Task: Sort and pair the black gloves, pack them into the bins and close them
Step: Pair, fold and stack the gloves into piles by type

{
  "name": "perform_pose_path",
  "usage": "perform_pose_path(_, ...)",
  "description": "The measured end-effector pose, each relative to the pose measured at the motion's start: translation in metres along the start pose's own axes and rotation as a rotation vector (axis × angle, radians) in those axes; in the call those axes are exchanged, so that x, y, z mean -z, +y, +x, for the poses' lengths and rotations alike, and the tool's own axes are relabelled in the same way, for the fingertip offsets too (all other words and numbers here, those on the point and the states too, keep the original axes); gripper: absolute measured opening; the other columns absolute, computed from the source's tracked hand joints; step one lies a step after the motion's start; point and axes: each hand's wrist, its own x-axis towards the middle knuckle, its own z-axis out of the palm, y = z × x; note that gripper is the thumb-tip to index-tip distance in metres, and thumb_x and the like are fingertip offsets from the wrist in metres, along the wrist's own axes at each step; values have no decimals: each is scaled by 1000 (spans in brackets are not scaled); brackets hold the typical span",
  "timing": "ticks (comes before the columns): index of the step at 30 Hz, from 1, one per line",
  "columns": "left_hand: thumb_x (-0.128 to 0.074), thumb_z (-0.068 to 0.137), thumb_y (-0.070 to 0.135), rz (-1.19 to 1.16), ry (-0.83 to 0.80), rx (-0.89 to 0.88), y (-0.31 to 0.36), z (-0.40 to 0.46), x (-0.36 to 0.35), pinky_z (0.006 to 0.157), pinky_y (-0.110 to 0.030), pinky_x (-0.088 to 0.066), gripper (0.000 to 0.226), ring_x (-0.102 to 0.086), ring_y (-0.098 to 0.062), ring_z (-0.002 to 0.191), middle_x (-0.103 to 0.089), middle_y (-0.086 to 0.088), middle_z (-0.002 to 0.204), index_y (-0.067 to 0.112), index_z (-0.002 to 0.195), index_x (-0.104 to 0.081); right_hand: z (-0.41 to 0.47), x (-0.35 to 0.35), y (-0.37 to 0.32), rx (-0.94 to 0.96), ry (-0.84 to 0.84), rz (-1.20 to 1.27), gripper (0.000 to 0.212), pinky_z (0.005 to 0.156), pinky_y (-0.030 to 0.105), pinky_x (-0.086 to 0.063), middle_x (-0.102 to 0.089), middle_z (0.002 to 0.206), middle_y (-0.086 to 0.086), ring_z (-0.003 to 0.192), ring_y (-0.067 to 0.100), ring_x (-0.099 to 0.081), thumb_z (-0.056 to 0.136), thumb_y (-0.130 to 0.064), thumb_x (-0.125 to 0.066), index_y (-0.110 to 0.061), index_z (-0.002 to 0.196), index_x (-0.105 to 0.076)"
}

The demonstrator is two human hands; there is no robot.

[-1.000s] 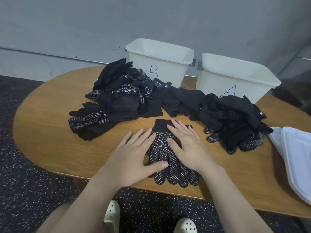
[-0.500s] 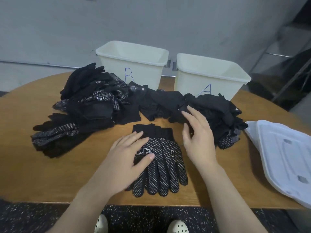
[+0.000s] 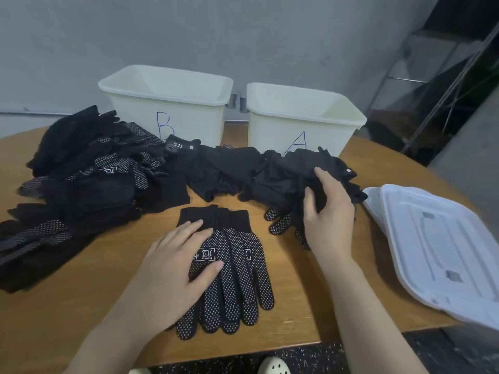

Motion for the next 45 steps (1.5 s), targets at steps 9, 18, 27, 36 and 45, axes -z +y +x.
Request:
perform_pose_path(9,-30,92,71,9,-20,17,6,0,2,119,-22,-1,74,-10,1,154,-19,23,166,39,160,-29,6,4,8,17,180,58,16,96,47,-53,-74,105,2,100,19,-68,95,0,-65,-5,107,-75)
perform_pose_path(18,-21,87,76,11,-52,21,7,-3,6,122,-25,-5,81,-8,1,154,-17,24,166,41,159,-27,7,19,-10,113,276,217,14,89,50,-53,-72,103,-2,99,14,-67,99,-4,-61,-7,107,-72)
perform_pose_path(27,-31,94,70,29,-35,35,-3,-13,14,125,-33,-13,71,-15,-3,154,-22,21,165,39,158,-31,1,32,-36,204,260,355,15,86,27,-50,-69,101,-8,98,11,-65,99,0,-60,-5,106,-73)
perform_pose_path(36,-46,95,61,-81,203,15,7,-26,18,119,-31,-26,61,-37,-5,141,-45,18,151,30,148,-50,-14,31,-64,160,254,493,18,86,39,-56,-71,100,2,97,19,-68,99,1,-60,-13,106,-71)
perform_pose_path(45,-72,84,58,-508,517,-32,32,-22,15,114,-21,-28,89,-29,-1,150,-25,25,162,52,158,-22,-40,3,-95,128,-115,624,15,88,30,-56,-75,101,1,101,21,-71,100,-5,-63,-13,104,-75)
